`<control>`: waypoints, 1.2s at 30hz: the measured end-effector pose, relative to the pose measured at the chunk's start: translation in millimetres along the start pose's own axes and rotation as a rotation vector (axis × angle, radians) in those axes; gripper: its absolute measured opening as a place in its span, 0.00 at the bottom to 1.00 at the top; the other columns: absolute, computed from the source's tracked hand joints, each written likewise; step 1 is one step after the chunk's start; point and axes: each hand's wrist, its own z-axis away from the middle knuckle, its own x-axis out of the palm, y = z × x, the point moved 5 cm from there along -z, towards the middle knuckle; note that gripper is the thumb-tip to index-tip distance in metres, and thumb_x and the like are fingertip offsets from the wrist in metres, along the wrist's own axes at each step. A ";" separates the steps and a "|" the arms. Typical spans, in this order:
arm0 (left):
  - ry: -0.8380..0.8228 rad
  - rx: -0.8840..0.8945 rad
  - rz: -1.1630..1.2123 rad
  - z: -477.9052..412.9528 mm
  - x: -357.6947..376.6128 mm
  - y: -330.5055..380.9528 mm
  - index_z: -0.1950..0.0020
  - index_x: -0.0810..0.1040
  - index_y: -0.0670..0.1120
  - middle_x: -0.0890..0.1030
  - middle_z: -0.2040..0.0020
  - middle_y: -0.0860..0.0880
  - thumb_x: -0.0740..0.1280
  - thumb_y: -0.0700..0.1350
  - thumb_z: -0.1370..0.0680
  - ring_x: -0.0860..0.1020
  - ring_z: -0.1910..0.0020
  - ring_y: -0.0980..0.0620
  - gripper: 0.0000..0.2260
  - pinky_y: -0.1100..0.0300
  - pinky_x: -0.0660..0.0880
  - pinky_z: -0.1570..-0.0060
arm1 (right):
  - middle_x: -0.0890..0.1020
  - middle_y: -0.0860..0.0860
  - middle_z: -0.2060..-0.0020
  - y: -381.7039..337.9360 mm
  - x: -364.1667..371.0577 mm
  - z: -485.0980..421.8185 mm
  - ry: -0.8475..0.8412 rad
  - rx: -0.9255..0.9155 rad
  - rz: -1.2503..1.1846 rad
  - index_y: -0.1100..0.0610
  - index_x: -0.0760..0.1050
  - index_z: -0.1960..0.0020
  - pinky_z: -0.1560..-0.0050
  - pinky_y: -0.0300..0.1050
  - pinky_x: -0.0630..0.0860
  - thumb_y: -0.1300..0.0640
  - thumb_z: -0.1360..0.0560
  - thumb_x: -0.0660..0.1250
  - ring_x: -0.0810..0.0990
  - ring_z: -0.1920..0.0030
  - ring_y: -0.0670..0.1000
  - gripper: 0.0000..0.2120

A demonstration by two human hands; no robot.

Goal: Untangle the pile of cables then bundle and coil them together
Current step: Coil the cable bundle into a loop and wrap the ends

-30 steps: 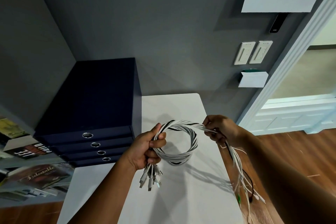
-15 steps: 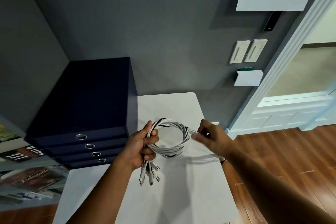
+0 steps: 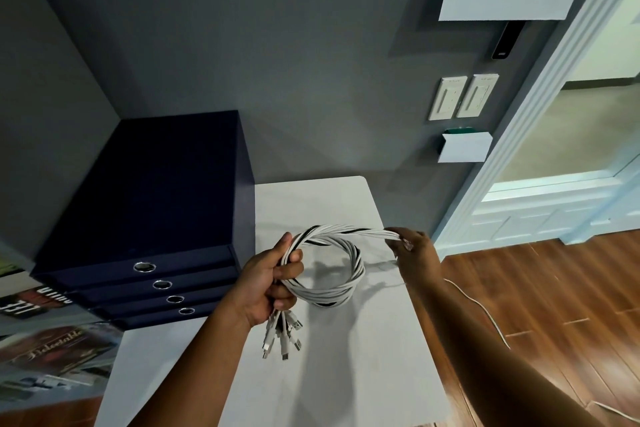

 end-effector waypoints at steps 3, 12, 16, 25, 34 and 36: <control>-0.001 0.001 0.009 -1.0 3.1 -0.3 0.62 0.71 0.50 0.55 0.72 0.55 0.61 0.62 0.21 0.50 0.80 0.59 0.18 0.69 0.55 0.80 | 0.85 0.44 0.61 -2.1 8.3 6.7 0.066 0.139 -0.275 0.50 0.83 0.54 0.54 0.37 0.75 0.66 0.23 0.65 0.81 0.59 0.42 0.13; 0.006 0.003 0.034 -3.4 -1.0 -0.5 0.63 0.71 0.50 0.56 0.72 0.55 0.62 0.62 0.22 0.50 0.81 0.59 0.18 0.69 0.55 0.80 | 0.84 0.59 0.53 2.7 -1.1 -0.1 0.122 0.191 -0.646 0.59 0.83 0.51 0.41 0.54 0.75 0.67 0.29 0.61 0.81 0.49 0.61 0.14; -0.002 0.025 0.092 -5.6 -2.6 6.9 0.63 0.71 0.51 0.57 0.74 0.55 0.63 0.62 0.23 0.52 0.82 0.60 0.17 0.69 0.56 0.81 | 0.78 0.52 0.64 -9.2 -12.3 -5.9 0.092 0.122 -0.620 0.65 0.78 0.49 0.60 0.39 0.72 0.68 0.21 0.62 0.76 0.65 0.46 0.06; 0.052 0.035 -0.025 -7.7 -7.6 17.7 0.63 0.72 0.50 0.56 0.72 0.54 0.63 0.62 0.23 0.49 0.80 0.59 0.17 0.69 0.56 0.80 | 0.61 0.52 0.71 2.5 -31.6 -18.3 -0.475 0.430 -0.451 0.55 0.70 0.65 0.70 0.41 0.46 0.61 0.22 0.58 0.53 0.72 0.47 0.13; 0.108 -0.012 -0.040 -8.6 -19.8 2.2 0.61 0.72 0.49 0.57 0.72 0.55 0.63 0.60 0.21 0.50 0.81 0.59 0.17 0.69 0.55 0.79 | 0.64 0.53 0.71 11.0 -36.4 -5.9 -0.726 0.531 -0.288 0.55 0.69 0.60 0.73 0.36 0.50 0.57 0.24 0.67 0.55 0.74 0.47 0.09; 0.125 -0.019 -0.021 -9.0 -23.8 0.1 0.62 0.72 0.49 0.57 0.72 0.55 0.63 0.60 0.22 0.50 0.81 0.60 0.16 0.69 0.56 0.80 | 0.69 0.58 0.69 13.3 -36.6 -7.3 -0.690 0.388 -0.201 0.59 0.70 0.56 0.76 0.37 0.57 0.64 0.26 0.71 0.61 0.74 0.49 0.10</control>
